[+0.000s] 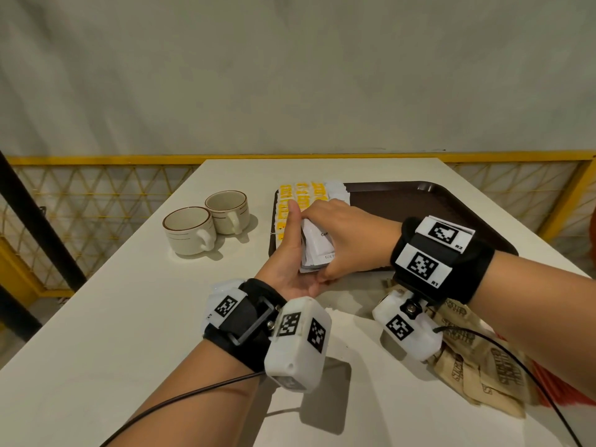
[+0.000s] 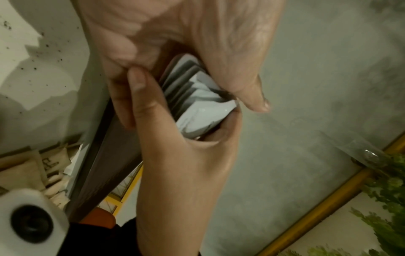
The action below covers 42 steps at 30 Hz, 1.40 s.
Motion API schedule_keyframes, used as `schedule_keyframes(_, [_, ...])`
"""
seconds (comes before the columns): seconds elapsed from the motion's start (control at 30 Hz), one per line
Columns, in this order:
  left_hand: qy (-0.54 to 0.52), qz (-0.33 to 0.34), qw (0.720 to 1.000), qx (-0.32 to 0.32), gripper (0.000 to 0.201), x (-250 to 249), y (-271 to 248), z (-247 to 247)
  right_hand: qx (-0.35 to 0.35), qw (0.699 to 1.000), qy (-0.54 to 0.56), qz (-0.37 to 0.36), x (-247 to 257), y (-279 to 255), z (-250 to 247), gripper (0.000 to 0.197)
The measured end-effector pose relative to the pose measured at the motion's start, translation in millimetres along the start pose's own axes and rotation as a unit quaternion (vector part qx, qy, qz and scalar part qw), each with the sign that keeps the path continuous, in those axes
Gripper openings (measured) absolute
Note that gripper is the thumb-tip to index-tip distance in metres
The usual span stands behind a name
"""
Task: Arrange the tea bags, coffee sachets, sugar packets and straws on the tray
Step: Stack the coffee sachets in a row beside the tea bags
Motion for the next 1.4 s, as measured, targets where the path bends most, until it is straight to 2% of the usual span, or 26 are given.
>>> schedule_keyframes(0.13, [-0.007, -0.015, 0.999, -0.042, 0.083, 2.0, 3.5, -5.5, 0.0, 1.0, 0.006, -0.005, 0.3, 2.5, 1.3, 0.081])
schedule_keyframes(0.27, [-0.031, -0.018, 0.998, -0.05, 0.087, 4.3, 6.3, -8.6, -0.016, 0.999, 0.029, 0.003, -1.4, 5.3, 3.8, 0.064])
schedule_keyframes(0.33, [-0.036, -0.012, 0.998, -0.04, 0.078, 2.7, 3.8, -7.3, -0.019, 0.996, 0.082, 0.009, -2.3, 5.2, 5.0, 0.055])
schedule_keyframes(0.4, [-0.03, 0.01, 0.999, -0.019, 0.053, 0.2, -0.2, -5.1, -0.027, 0.993, 0.115, 0.006, -0.7, 3.0, 5.0, 0.05])
schedule_keyframes(0.43, [-0.025, 0.026, 0.999, -0.005, 0.041, -0.7, -2.2, -4.1, -0.035, 0.992, 0.124, 0.005, -1.1, 2.1, 4.9, 0.051])
schedule_keyframes(0.5, [-0.012, 0.053, 0.998, 0.026, 0.033, -1.9, -5.0, -3.3, -0.042, 0.99, 0.132, 0.01, -4.0, 1.3, 4.1, 0.059])
schedule_keyframes(0.6, [0.027, 0.072, 0.994, 0.073, 0.021, -5.5, -6.6, -1.2, -0.004, 0.99, 0.142, 0.006, -11.4, -0.7, 2.4, 0.089])
schedule_keyframes(0.67, [0.071, 0.083, 0.99, 0.087, 0.023, -7.5, -6.6, -0.9, 0.032, 0.991, 0.13, 0.009, -17.4, -5.5, -2.2, 0.103])
schedule_keyframes(0.7, [0.091, 0.087, 0.989, 0.08, 0.025, -7.6, -6.2, -1.8, 0.034, 0.991, 0.132, 0.014, -20.8, -9.0, -7.5, 0.102])
schedule_keyframes(0.77, [0.11, 0.092, 0.987, 0.068, 0.029, -6.8, -6.0, -3.6, 0.009, 0.987, 0.161, 0.012, -27.0, -15.7, -20.9, 0.086])
schedule_keyframes(0.9, [0.144, 0.096, 0.983, 0.065, 0.029, -7.5, -6.0, -4.1, -0.042, 0.974, 0.223, -0.007, -27.5, -24.3, -36.9, 0.034])
schedule_keyframes(0.97, [0.147, 0.086, 0.983, 0.075, 0.028, -7.3, -6.0, -3.2, -0.049, 0.97, 0.237, -0.005, -26.1, -25.3, -37.0, 0.022])
schedule_keyframes(1.2, [0.152, 0.086, 0.982, 0.079, 0.031, -6.8, -5.8, -2.0, -0.053, 0.972, 0.228, 0.009, -30.2, -23.1, -29.2, 0.016])
schedule_keyframes(1.3, [0.146, 0.084, 0.982, 0.082, 0.032, -6.8, -5.3, -2.3, -0.084, 0.964, 0.253, 0.009, -30.9, -24.8, -32.3, 0.021])
schedule_keyframes(1.4, [0.141, 0.083, 0.983, 0.087, 0.032, -6.8, -6.3, -1.3, -0.08, 0.967, 0.243, -0.005, -29.5, -24.9, -32.1, 0.022])
Point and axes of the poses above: each hand's wrist, its own y-axis towards the middle knuckle, its own z-axis out of the palm, x = y × z, the point moved 5 cm from there along y, towards the middle knuckle, and after that the axes turned 3 degrees about z, right-handed, at the moved point
